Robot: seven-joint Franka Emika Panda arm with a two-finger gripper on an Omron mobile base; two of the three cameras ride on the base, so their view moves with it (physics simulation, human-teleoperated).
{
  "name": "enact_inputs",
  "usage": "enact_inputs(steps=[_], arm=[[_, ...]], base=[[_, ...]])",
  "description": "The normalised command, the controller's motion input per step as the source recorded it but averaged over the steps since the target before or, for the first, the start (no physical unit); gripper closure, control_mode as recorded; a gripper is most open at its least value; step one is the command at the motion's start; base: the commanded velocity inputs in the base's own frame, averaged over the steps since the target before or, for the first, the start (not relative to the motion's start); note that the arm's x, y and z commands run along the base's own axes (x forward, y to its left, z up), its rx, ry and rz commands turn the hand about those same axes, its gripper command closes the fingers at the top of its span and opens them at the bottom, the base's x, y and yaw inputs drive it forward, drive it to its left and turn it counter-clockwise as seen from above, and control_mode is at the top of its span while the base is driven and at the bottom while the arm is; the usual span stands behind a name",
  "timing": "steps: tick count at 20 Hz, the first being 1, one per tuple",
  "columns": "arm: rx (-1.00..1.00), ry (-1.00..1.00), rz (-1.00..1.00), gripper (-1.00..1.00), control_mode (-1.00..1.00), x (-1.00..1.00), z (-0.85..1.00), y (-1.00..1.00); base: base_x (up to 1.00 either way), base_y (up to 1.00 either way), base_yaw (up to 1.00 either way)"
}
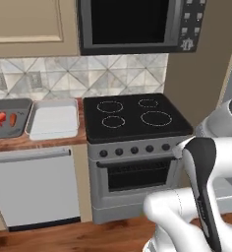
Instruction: Place one carrot and one fish in each tupperware on the nearby counter, to pack two identical lunches.
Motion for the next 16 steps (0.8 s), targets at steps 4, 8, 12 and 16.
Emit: enact_inputs(steps=[4, 8, 12, 16], arm=[[0.0, 0.0, 0.0, -1.0, 1.0, 0.0, 0.0, 0.0], [0.0, 0.0, 0.0, -1.0, 1.0, 0.0, 0.0, 0.0], [0.0, 0.0, 0.0, -1.0, 1.0, 0.0, 0.0, 0.0], [0.0, 0.0, 0.0, -1.0, 1.0, 0.0, 0.0, 0.0]], base=[[-1.0, 0.0, 0.08], [-0.95, -0.37, 0.03], [-0.54, -0.96, 0.0], [-0.09, -1.0, 0.0]])
